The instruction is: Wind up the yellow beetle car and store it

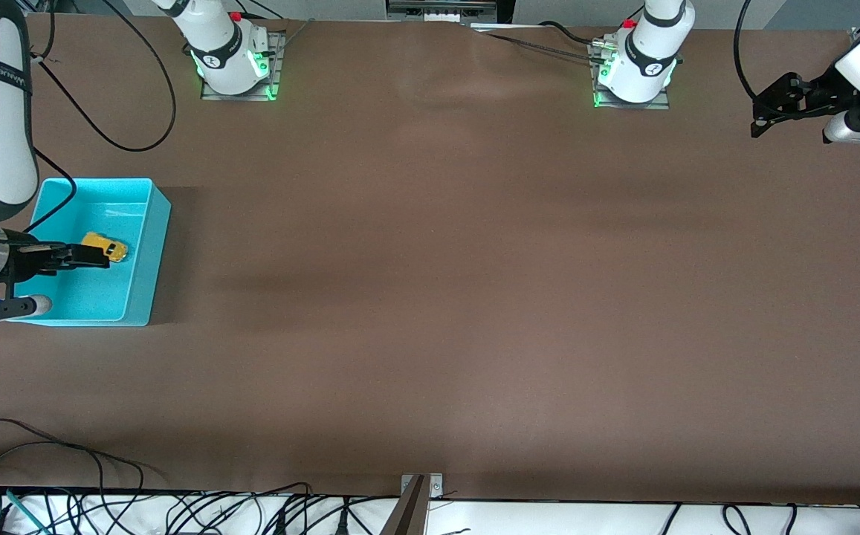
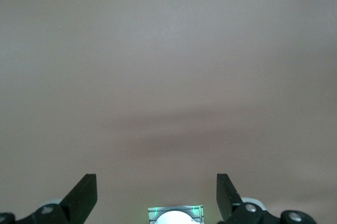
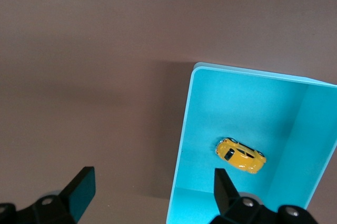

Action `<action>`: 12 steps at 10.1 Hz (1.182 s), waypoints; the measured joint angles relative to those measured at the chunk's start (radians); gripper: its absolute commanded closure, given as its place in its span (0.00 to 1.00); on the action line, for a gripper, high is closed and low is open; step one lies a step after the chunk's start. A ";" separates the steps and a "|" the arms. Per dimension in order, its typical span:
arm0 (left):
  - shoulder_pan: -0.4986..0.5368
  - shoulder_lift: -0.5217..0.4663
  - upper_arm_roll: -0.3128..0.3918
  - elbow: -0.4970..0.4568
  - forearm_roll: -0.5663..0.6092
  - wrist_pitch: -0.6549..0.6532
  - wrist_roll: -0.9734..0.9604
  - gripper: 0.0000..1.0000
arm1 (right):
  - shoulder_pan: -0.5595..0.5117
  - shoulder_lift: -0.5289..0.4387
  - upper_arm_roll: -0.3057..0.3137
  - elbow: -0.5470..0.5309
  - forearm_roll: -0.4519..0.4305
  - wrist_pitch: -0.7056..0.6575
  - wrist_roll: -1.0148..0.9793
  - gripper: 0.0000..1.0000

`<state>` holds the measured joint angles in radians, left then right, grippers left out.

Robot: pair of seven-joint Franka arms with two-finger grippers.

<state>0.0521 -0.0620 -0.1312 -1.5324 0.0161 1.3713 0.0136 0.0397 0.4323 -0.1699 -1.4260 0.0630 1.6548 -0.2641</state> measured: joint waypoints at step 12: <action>0.001 0.000 0.002 0.000 0.000 0.000 0.000 0.00 | 0.038 -0.021 0.048 -0.002 0.008 -0.015 0.219 0.00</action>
<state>0.0533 -0.0620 -0.1287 -1.5324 0.0160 1.3713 0.0136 0.0778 0.4117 -0.1222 -1.4283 0.0711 1.6399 -0.0451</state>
